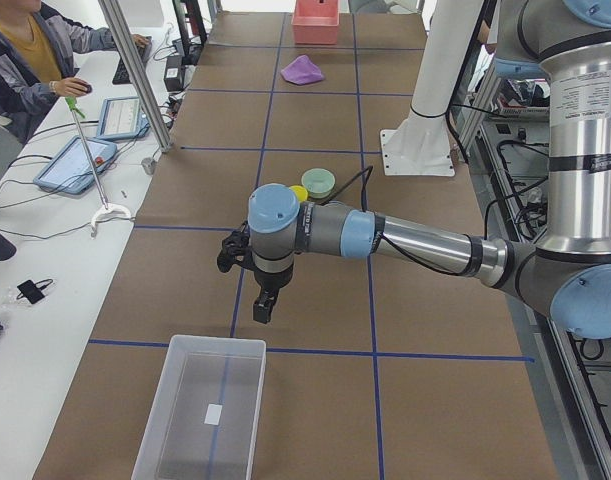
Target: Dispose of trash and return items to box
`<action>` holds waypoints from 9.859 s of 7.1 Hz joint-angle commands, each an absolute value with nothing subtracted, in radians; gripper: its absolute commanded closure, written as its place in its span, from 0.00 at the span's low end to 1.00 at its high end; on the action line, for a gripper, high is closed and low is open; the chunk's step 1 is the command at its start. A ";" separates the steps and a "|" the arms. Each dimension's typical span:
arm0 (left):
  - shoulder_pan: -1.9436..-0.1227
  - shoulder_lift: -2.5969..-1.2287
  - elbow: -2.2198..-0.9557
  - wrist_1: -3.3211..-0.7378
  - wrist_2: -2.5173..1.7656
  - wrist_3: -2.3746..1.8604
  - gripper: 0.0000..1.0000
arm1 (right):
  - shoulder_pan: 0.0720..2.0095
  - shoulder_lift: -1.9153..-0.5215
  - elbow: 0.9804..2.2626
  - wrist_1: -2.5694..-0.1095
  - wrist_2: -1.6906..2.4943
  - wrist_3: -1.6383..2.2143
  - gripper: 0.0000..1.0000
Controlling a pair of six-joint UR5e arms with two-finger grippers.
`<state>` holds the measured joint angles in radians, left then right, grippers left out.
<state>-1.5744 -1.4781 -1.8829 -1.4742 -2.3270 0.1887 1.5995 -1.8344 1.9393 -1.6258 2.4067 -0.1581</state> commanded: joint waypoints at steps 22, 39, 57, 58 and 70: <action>-0.786 -1.810 -1.905 -1.675 -2.077 -1.055 0.02 | 1.600 -1.835 1.959 -1.624 2.433 -0.156 0.00; -1.393 -1.716 -1.875 -1.400 -2.407 -0.230 1.00 | 1.196 -1.685 1.726 -0.996 2.342 0.602 0.00; -1.516 -1.969 -0.858 -1.925 -2.303 -0.077 1.00 | 1.784 -1.684 1.927 -1.820 2.435 -0.320 1.00; -1.516 -1.970 -0.848 -1.925 -2.299 -0.074 1.00 | 1.796 -1.686 1.925 -1.821 2.416 -0.334 1.00; -1.532 -1.976 -0.877 -1.907 -2.293 -0.130 0.02 | 1.914 -1.741 1.554 -1.646 2.332 -0.611 1.00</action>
